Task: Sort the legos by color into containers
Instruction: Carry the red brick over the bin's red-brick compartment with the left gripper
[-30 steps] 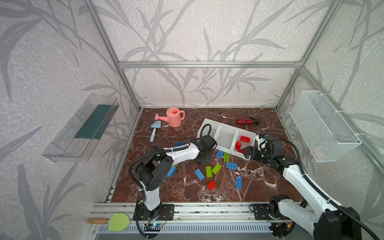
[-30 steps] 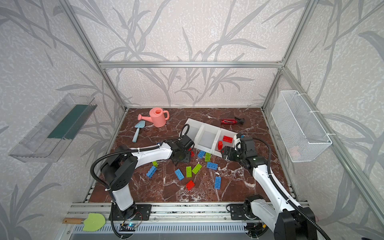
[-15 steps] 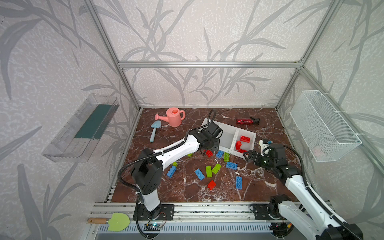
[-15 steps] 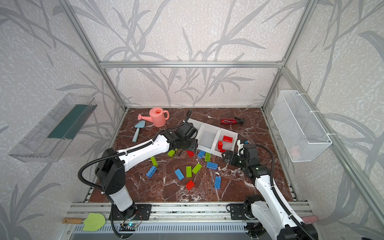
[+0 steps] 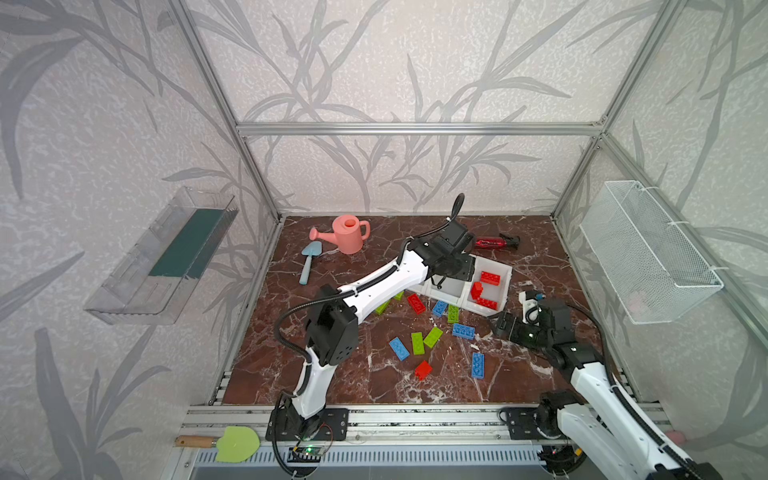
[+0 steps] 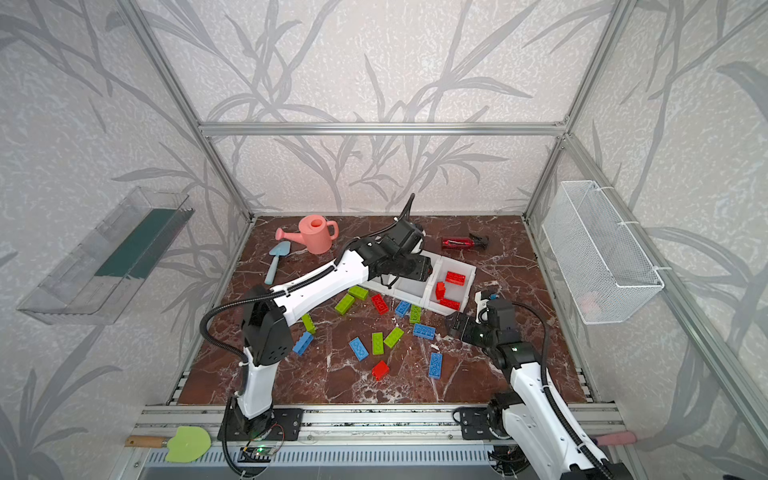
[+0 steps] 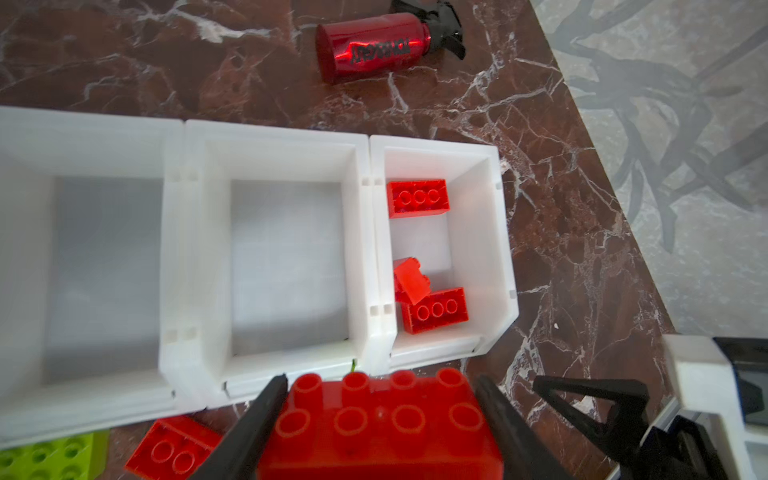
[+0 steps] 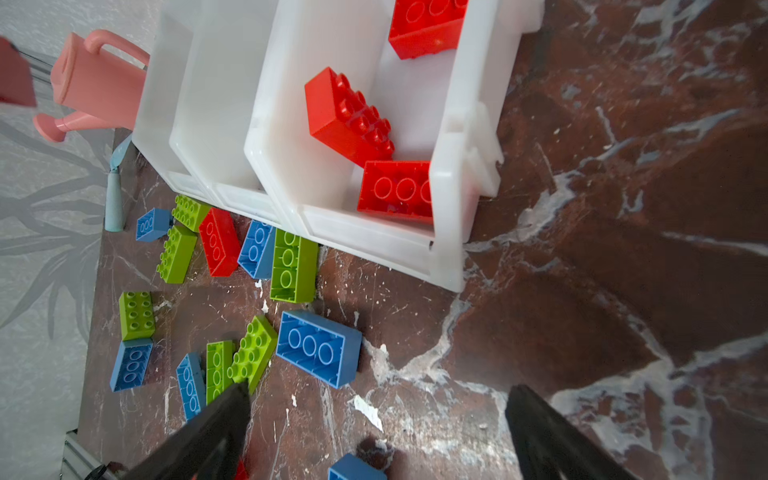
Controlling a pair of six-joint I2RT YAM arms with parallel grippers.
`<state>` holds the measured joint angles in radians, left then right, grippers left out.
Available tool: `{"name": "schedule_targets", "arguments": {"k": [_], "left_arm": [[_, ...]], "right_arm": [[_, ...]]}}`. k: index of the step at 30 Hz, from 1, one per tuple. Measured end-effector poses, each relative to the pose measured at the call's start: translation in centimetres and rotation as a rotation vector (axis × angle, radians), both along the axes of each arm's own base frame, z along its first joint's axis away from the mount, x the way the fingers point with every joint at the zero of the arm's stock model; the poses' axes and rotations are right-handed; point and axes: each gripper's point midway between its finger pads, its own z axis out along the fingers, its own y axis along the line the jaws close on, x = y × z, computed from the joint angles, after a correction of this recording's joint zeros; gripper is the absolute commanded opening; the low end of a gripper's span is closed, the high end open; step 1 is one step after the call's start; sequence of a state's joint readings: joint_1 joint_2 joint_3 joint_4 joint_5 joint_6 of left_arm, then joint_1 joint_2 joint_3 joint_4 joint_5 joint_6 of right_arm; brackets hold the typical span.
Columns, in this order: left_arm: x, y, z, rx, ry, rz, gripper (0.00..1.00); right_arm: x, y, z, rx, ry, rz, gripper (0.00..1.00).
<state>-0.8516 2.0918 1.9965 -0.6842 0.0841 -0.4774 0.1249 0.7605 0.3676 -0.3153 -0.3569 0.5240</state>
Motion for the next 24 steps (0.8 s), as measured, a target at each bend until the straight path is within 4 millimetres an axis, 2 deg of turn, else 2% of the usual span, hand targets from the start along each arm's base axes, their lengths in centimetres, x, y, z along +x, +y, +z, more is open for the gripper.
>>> {"name": "schedule_targets", "arguments": {"k": [8,11,14,20,24], "left_arm": [[1.2,-5.8,0.3,-0.055,-0.013,-0.107,0.48],[1.3,-7.7,-0.3,-0.072,-0.007,-0.144,0.48],[1.2,-8.7,-1.7,-0.076,0.015,-0.166,0.48],[0.8,-9.4,-5.2,-0.055,0.072,-0.185,0.49],[0.8,-9.6,-6.3,-0.051,0.087,-0.191,0.53]], "right_arm": [[-0.4,0.9,0.1,0.045,-0.015,0.039,0.97],[-0.6,1.1,0.1,0.055,-0.015,0.05,0.96],[-0.8,1.3,0.0,0.067,-0.016,0.062,0.96],[-1.6,1.8,-0.7,0.095,-0.006,0.084,0.95],[-1.6,2.1,-0.4,0.109,-0.018,0.097,0.94]]}}
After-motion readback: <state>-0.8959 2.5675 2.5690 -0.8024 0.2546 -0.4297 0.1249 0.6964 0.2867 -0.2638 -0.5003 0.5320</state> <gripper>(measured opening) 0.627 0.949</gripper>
